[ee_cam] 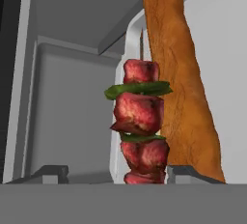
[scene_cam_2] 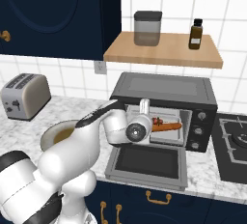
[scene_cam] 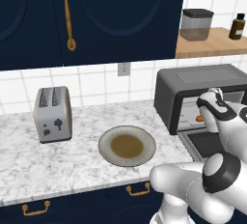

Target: Pick up the kebab skewer and baguette bread, and place them inside the toaster oven. Close the toaster oven door and start by setting the timer.

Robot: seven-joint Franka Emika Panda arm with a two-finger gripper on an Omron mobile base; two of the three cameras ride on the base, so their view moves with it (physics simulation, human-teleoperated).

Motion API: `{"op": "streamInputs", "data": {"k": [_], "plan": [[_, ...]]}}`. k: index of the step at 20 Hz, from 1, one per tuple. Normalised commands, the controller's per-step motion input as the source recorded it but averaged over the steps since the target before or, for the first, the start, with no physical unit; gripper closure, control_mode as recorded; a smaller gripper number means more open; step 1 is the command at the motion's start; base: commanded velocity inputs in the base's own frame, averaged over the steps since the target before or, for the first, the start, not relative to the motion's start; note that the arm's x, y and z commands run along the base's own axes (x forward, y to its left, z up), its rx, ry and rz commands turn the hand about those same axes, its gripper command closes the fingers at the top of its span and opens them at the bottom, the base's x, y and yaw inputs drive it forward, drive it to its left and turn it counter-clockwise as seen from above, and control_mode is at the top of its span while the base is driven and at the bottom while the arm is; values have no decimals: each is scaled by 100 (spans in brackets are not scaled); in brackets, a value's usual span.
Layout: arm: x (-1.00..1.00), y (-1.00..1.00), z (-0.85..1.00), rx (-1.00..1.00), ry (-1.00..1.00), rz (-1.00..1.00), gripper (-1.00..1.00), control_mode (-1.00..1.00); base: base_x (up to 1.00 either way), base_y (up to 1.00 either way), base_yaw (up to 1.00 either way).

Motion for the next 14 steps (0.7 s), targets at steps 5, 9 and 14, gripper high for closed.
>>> {"op": "streamInputs", "data": {"k": [5, 9, 14], "plan": [[0, -4, 10, 0, 0, 0, -100, -100, 0, 0, 0], [0, -6, 34, 0, 0, 0, -100, -100, 0, 0, 0], [-2, -8, 32, 0, 1, 0, -100, -100, 0, 0, 0]]}}
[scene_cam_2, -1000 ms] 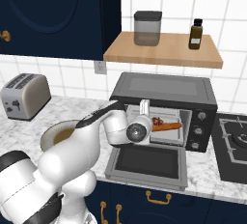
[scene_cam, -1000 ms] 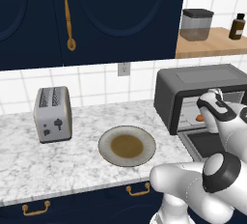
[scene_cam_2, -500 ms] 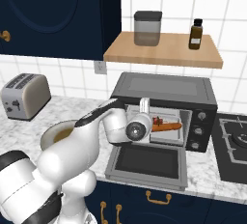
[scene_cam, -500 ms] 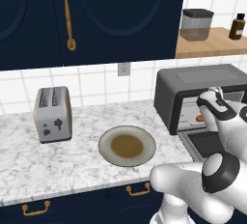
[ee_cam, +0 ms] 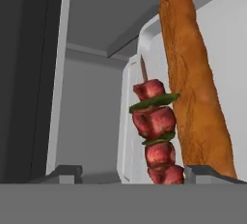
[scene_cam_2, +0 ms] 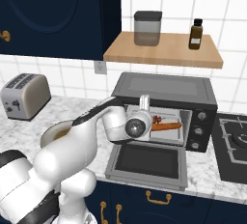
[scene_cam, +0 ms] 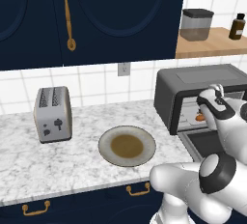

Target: Pick up the kebab skewer and baguette bread, and place them inside the toaster oven. Close the toaster oven door and start by setting the timer.

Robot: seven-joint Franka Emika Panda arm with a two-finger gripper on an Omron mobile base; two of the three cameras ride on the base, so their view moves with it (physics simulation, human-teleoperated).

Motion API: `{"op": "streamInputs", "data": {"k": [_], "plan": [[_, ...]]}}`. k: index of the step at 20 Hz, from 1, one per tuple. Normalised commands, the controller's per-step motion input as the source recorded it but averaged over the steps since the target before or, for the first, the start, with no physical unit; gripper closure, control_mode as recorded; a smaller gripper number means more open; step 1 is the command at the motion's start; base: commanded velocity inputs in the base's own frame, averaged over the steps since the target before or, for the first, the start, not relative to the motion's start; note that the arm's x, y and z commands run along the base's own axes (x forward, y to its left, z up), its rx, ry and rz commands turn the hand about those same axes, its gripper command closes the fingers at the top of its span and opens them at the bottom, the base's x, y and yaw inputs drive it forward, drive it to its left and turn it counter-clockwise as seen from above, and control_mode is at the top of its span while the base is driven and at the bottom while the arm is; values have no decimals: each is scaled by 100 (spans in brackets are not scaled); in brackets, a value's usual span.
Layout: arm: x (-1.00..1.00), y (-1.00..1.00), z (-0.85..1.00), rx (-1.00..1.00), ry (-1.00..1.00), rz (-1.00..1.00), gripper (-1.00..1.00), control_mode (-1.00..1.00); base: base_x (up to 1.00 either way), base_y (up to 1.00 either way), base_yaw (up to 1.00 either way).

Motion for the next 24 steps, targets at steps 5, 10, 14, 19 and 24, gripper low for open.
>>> {"op": "streamInputs", "data": {"k": [5, 10, 14, 19, 24], "plan": [[-51, -22, 32, 0, 3, 0, -100, -100, 0, 0, 0], [-61, -42, 44, -1, 5, 1, -100, -100, 0, 0, 0], [-52, -54, -2, -17, -2, 15, -100, -100, 0, 0, 0], [-27, -12, -47, -36, 0, 31, -100, -100, 0, 0, 0], [-29, 0, -57, -44, 3, 42, -100, -100, 0, 0, 0]]}}
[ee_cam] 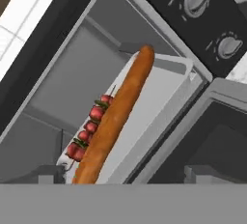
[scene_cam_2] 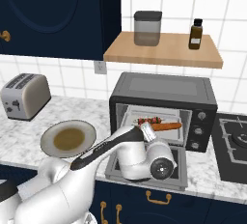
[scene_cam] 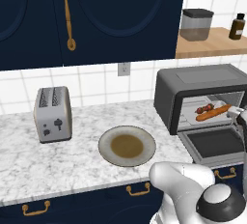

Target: Pick up the kebab skewer and baguette bread, and place them inside the toaster oven. Close the toaster oven door and start by setting the timer.

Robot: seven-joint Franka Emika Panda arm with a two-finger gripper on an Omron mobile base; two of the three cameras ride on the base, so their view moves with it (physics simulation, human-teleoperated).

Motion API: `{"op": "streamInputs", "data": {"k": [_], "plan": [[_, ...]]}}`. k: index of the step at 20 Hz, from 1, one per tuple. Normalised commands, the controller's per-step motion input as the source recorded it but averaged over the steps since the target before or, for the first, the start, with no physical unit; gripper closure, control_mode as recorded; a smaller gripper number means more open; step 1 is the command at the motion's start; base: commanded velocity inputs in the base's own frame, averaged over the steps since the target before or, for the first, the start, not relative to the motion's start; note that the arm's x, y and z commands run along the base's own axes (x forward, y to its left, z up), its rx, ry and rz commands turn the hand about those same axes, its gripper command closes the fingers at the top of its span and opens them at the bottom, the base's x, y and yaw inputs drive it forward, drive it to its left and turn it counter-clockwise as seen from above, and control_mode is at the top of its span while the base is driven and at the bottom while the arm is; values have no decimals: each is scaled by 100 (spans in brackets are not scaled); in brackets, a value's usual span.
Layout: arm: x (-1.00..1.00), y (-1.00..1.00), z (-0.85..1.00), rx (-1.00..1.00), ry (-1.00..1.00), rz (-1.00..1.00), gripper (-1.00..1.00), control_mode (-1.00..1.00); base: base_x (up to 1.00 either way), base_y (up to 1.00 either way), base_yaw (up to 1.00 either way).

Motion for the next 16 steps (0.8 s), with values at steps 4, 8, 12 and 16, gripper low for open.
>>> {"op": "streamInputs", "data": {"k": [4, 8, 12, 16], "plan": [[-30, 35, -46, -49, 1, 38, -100, -100, 0, 0, 0], [-7, 71, -38, -49, 0, 32, -100, -100, 0, 0, 0], [0, 76, 10, -32, 0, 11, -100, -100, 0, 0, 0], [0, 28, 7, -24, 0, 5, -100, -100, 0, 0, 0]]}}
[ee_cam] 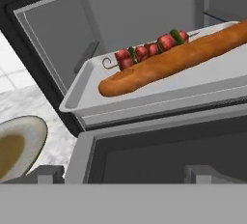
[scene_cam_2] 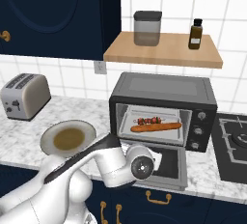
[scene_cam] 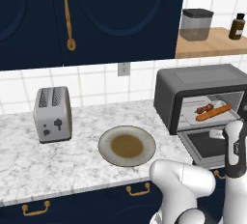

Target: Pick up the kebab skewer and baguette bread, and place them inside the toaster oven. Close the toaster oven door and start by setting the timer.

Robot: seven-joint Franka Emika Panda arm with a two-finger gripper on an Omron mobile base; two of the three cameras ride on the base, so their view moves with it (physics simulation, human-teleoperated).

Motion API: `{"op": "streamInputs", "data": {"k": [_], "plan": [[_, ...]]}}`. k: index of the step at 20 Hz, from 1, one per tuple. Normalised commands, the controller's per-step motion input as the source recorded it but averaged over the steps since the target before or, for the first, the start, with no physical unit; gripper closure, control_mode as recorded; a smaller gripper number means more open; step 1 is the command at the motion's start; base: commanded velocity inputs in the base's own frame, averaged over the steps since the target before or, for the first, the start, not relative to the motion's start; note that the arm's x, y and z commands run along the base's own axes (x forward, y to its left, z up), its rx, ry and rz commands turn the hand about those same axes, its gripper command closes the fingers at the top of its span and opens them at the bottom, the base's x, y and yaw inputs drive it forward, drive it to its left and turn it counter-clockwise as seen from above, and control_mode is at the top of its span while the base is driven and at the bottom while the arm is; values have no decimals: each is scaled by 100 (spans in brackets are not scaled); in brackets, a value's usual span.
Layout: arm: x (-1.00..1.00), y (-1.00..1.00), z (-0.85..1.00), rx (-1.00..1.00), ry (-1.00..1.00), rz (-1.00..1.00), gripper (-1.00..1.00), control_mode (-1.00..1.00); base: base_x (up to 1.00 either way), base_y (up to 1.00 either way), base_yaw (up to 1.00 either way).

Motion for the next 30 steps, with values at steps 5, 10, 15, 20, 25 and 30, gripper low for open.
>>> {"op": "streamInputs", "data": {"k": [5, 10, 15, 20, 25, 30], "plan": [[0, -7, 0, -16, -1, 0, -100, -100, 0, 0, 0], [4, -13, 15, -6, -2, 0, -100, -100, 0, 0, 0], [3, -9, 31, -1, 3, -1, -100, -100, 0, 0, 0], [3, -4, 20, 0, 5, -1, -100, -100, 0, 0, 0], [0, -3, 0, 0, 6, 0, -100, -100, 0, 0, 0], [1, 0, 0, 0, 10, 0, -100, -100, 0, 0, 0]]}}
